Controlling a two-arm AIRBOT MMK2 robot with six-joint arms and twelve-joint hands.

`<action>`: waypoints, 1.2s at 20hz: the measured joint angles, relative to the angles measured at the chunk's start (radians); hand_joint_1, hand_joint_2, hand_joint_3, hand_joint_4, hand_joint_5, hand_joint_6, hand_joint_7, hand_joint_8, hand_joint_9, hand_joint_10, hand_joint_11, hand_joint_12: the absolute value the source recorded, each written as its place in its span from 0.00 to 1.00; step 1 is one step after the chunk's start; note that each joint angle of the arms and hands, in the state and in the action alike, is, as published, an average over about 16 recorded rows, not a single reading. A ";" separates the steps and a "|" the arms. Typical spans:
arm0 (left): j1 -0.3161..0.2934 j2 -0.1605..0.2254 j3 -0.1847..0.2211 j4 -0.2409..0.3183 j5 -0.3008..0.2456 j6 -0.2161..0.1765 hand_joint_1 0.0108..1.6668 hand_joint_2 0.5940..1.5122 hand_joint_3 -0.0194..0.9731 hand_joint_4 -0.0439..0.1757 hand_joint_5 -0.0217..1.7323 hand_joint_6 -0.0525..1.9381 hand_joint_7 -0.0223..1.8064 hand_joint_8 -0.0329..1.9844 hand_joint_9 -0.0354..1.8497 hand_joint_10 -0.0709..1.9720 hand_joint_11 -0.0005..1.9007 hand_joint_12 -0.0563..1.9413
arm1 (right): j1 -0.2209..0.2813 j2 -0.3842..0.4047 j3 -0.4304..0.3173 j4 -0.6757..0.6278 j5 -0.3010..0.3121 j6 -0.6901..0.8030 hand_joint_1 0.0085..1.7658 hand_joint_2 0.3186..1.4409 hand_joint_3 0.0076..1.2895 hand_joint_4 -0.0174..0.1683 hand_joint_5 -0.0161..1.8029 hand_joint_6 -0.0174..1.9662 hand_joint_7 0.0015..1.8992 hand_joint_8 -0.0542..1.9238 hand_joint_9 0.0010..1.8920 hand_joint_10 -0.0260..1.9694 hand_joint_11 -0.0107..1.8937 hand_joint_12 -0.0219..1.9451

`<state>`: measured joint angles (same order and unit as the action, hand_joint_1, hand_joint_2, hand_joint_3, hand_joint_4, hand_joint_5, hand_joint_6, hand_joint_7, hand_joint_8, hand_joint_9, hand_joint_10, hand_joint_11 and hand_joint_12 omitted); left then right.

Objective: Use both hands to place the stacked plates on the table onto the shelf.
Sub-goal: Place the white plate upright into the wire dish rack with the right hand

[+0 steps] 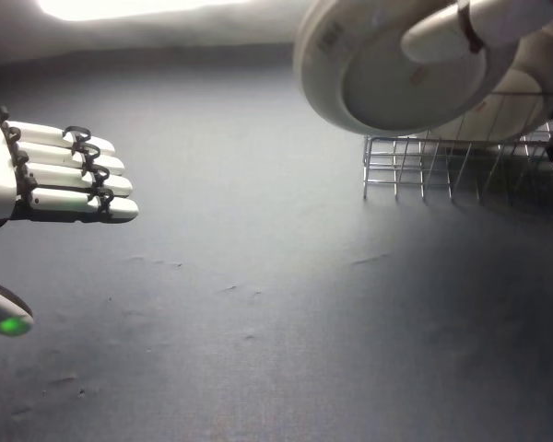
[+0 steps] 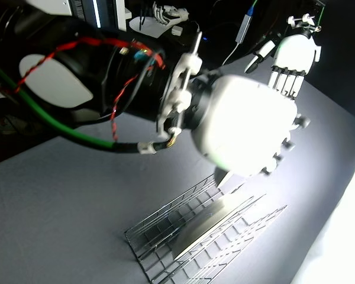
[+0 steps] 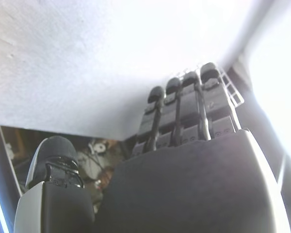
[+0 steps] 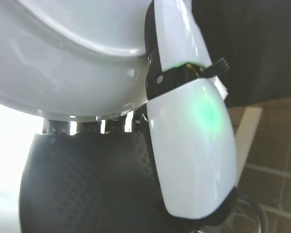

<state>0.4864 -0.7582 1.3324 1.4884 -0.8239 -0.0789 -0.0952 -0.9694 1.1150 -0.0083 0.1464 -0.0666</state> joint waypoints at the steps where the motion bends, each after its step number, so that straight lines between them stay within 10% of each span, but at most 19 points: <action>1: 0.003 0.000 -0.001 -0.001 0.000 0.000 0.00 0.57 0.04 0.19 0.02 0.04 0.02 0.02 0.03 0.01 0.01 0.03 | -0.011 0.006 0.000 -0.006 0.006 0.000 0.79 0.62 0.00 0.05 0.50 0.54 0.53 0.44 0.49 0.62 0.40 0.75; 24: 0.056 -0.003 0.003 -0.043 -0.006 -0.016 0.00 0.57 0.04 0.19 0.02 0.04 0.02 0.02 0.03 0.01 0.01 0.03 | -0.248 0.064 0.000 -0.206 0.203 -0.021 0.79 0.61 0.00 0.06 0.49 0.51 0.52 0.44 0.50 0.61 0.41 0.74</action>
<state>0.5426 -0.7608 1.3357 1.4451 -0.8297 -0.0948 -0.3430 -0.9053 1.1149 -0.2144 0.3492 -0.0880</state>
